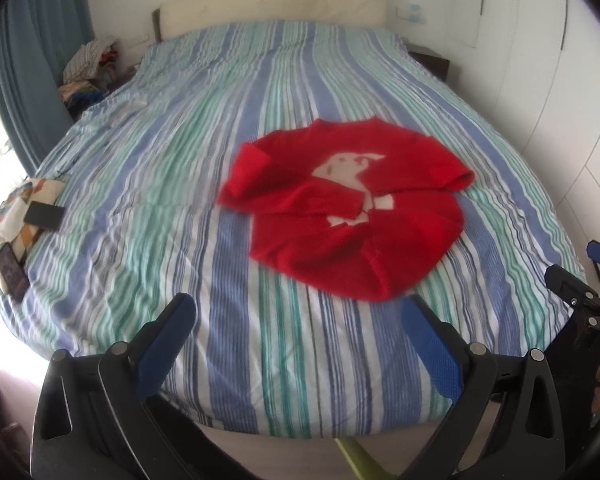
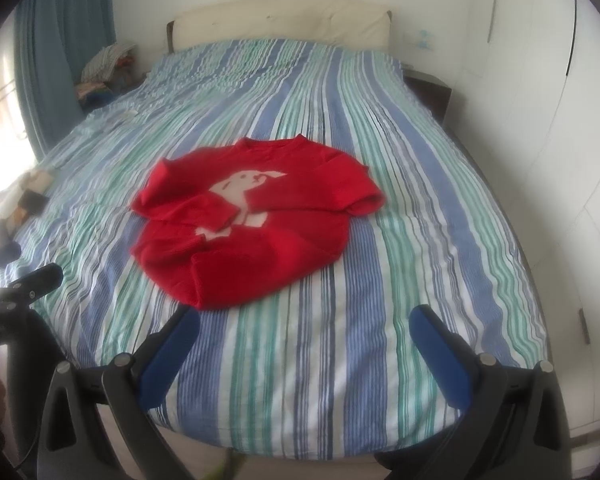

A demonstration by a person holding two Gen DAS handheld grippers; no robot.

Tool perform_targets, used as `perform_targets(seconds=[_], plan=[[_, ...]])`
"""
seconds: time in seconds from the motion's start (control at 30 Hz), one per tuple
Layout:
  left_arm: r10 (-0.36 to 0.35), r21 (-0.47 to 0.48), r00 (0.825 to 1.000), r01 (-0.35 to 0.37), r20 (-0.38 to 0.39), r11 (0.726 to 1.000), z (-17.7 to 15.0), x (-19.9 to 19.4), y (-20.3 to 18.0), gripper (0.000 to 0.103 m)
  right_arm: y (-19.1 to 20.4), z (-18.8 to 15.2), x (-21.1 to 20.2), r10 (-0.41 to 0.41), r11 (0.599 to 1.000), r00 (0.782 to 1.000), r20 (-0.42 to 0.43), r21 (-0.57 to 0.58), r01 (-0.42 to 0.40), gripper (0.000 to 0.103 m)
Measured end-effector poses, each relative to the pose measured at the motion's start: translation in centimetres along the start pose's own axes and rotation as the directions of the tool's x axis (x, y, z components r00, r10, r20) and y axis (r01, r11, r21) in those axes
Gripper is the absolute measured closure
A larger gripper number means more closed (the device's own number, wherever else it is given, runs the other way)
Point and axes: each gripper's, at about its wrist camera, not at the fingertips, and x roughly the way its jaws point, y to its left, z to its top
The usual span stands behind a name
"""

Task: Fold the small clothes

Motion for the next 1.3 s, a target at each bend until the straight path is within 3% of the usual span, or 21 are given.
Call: perform_targets(seconds=[1.3], plan=[[0.002,-0.025,0.998,-0.004,-0.063,1.000,-0.8,1.6,1.0,0.000,-0.1,-0.6,1.0,-0.019,1.000,0.999,-0.030,0.011,0.019,0.000]])
